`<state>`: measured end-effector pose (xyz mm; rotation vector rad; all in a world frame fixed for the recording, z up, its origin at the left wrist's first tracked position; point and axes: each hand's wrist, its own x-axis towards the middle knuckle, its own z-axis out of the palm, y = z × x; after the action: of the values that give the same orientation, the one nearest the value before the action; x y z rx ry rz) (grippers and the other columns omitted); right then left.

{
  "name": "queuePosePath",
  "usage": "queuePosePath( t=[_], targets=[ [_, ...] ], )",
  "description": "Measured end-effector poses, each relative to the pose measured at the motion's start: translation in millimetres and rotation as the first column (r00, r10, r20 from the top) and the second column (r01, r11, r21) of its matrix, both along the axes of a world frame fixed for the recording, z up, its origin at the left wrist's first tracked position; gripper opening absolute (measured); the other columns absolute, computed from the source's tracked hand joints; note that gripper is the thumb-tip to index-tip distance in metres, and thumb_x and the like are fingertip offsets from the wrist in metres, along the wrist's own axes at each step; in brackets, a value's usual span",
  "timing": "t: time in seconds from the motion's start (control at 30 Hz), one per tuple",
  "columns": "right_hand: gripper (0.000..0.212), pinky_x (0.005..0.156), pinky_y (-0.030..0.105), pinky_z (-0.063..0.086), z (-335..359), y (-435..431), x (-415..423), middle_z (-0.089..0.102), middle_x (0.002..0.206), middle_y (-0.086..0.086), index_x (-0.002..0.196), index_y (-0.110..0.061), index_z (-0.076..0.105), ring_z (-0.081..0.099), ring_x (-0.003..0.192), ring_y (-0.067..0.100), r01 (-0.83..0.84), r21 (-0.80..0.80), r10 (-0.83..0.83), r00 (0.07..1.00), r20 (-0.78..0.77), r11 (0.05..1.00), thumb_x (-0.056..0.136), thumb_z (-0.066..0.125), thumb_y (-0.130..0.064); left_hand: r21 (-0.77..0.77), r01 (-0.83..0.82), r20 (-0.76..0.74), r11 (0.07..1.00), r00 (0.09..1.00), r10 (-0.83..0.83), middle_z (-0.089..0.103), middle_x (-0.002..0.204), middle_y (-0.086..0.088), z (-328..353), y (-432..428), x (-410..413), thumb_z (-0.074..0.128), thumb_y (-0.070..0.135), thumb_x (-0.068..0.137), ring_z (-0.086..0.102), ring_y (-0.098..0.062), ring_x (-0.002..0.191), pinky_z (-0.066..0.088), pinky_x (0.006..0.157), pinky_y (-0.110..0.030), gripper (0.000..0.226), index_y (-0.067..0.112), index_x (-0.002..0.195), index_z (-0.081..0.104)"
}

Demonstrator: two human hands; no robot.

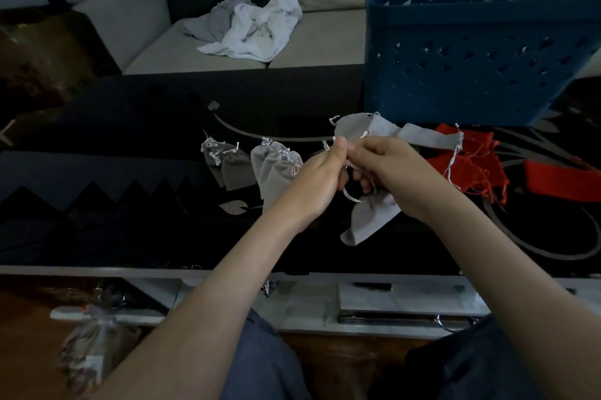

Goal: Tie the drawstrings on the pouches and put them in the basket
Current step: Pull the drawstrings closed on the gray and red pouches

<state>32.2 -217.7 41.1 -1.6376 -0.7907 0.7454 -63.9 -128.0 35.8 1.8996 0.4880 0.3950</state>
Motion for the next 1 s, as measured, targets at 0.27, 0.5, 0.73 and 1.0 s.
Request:
queuePosePath(
  t=[0.27,0.5,0.73,1.0],
  targets=[
    [0.023,0.047,0.014,0.038,5,-5,-3,0.055,0.048,-0.009,0.082,-0.008,0.066,0.044,0.047,0.0,-0.051,-0.048,0.055,0.995,0.088,0.998,0.093,0.057,-0.027,0.056,0.014,-0.052,0.998,0.999,-0.011,0.043,0.059,0.005,-3,1,0,0.023,0.043,0.103,0.04,-0.004,0.052,0.035,0.059,-0.022,0.049,0.021,0.068,0.05],
    [0.016,0.054,0.02,0.04,3,-2,-7,0.056,0.057,0.004,0.085,-0.014,0.071,0.047,0.053,0.007,0.035,-0.044,-0.019,0.947,0.321,0.998,0.093,0.058,-0.021,0.031,-0.061,-0.042,0.998,0.997,0.062,0.049,0.065,0.01,-4,-1,5,0.028,0.035,0.104,0.047,-0.006,0.07,0.037,0.076,-0.029,0.044,0.024,0.073,0.056],
    [0.009,0.055,0.029,0.037,1,1,-7,0.051,0.064,0.008,0.084,-0.008,0.062,0.045,0.06,0.018,0.111,0.002,-0.109,0.973,0.205,0.994,0.089,0.056,-0.013,-0.092,-0.088,-0.023,0.992,0.996,0.086,0.046,0.041,0.012,1,-3,6,0.032,0.032,0.103,0.043,0.001,0.048,0.036,0.058,-0.021,0.049,0.022,0.058,0.048],
    [0.016,0.062,0.021,0.047,3,-2,-1,0.065,0.066,-0.004,0.099,-0.012,0.055,0.06,0.06,0.006,0.114,0.124,-0.119,0.993,0.029,0.986,0.091,0.061,-0.024,-0.243,-0.148,0.115,0.959,0.977,0.18,0.05,0.058,0.008,-5,11,10,0.043,0.025,0.101,0.048,-0.008,0.06,0.04,0.067,-0.028,0.033,0.017,0.073,0.058]
  ],
)
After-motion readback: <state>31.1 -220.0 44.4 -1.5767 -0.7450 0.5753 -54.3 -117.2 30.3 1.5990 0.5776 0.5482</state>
